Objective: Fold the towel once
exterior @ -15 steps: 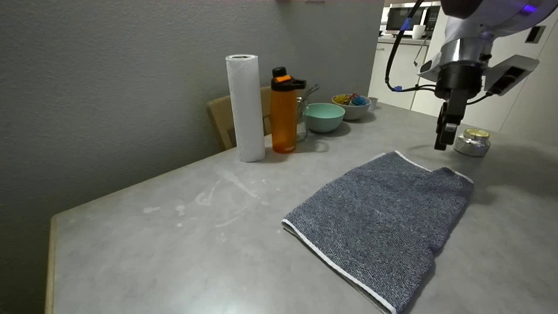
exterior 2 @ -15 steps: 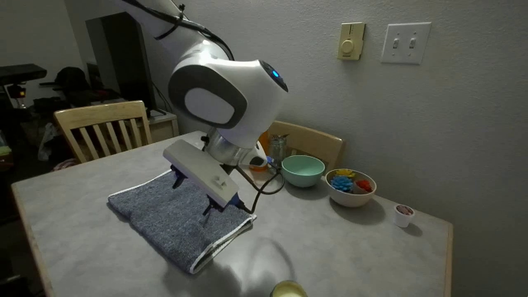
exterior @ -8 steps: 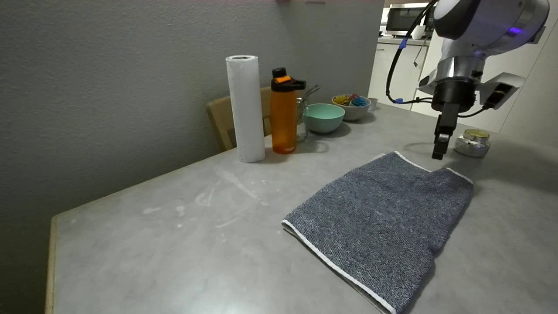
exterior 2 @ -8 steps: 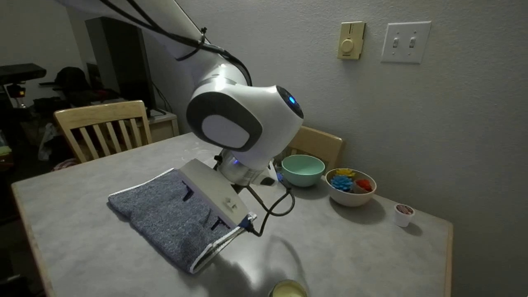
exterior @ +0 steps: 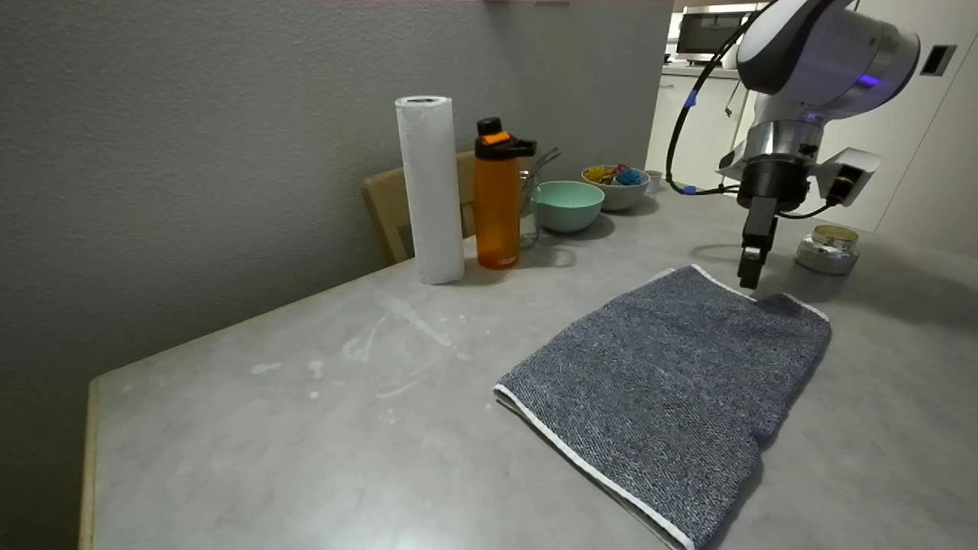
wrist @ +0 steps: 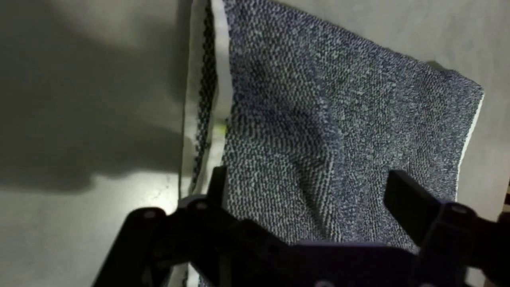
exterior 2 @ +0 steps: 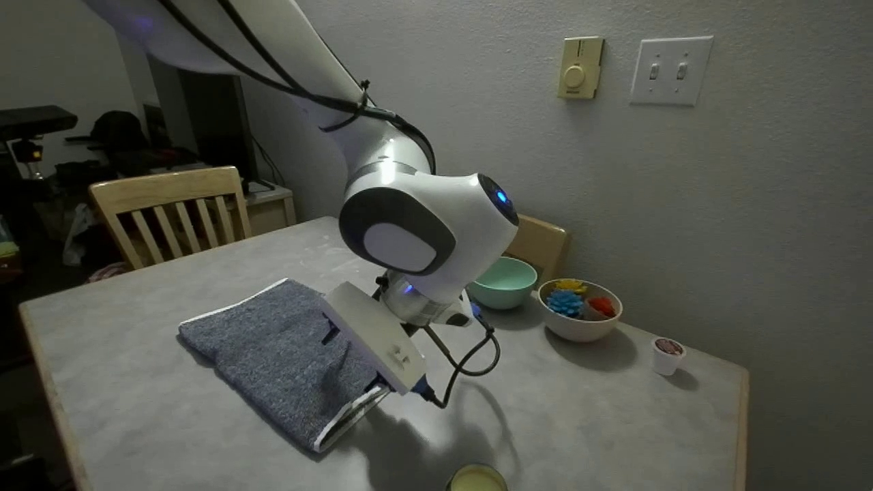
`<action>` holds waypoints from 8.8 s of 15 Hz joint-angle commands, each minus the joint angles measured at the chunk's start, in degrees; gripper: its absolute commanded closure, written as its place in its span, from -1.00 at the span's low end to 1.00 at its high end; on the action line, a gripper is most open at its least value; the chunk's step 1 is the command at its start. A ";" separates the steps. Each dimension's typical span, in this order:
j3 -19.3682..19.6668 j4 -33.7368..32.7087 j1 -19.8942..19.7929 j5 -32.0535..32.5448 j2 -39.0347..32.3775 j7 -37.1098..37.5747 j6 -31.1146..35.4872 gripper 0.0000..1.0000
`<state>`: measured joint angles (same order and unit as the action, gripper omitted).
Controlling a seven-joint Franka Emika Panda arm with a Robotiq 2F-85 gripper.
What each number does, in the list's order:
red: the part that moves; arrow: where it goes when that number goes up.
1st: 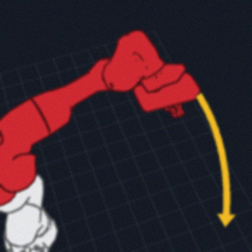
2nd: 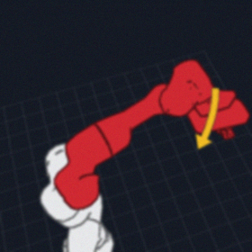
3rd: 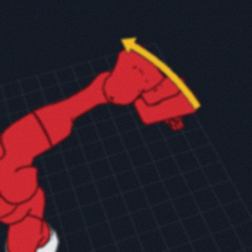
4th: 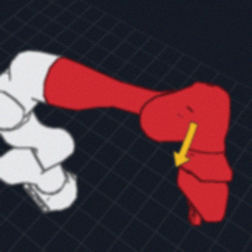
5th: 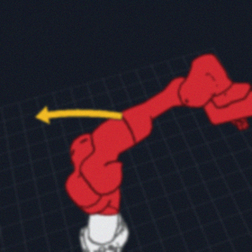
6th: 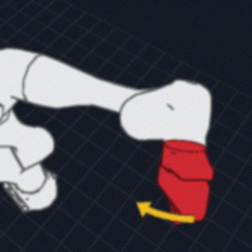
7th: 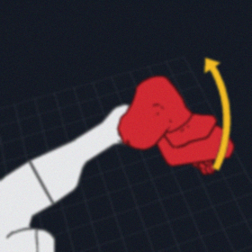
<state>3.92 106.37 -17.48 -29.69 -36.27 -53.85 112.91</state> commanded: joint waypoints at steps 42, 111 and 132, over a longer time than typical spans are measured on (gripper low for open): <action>-5.30 -3.32 -1.51 7.88 -3.94 14.93 11.31 -1.00; -8.61 -10.72 11.94 12.52 3.00 33.92 -7.51 0.96; -10.26 -29.47 16.37 15.30 -11.08 39.55 -22.58 0.96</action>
<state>-6.08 82.34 -2.16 -15.75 -43.57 -16.23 94.14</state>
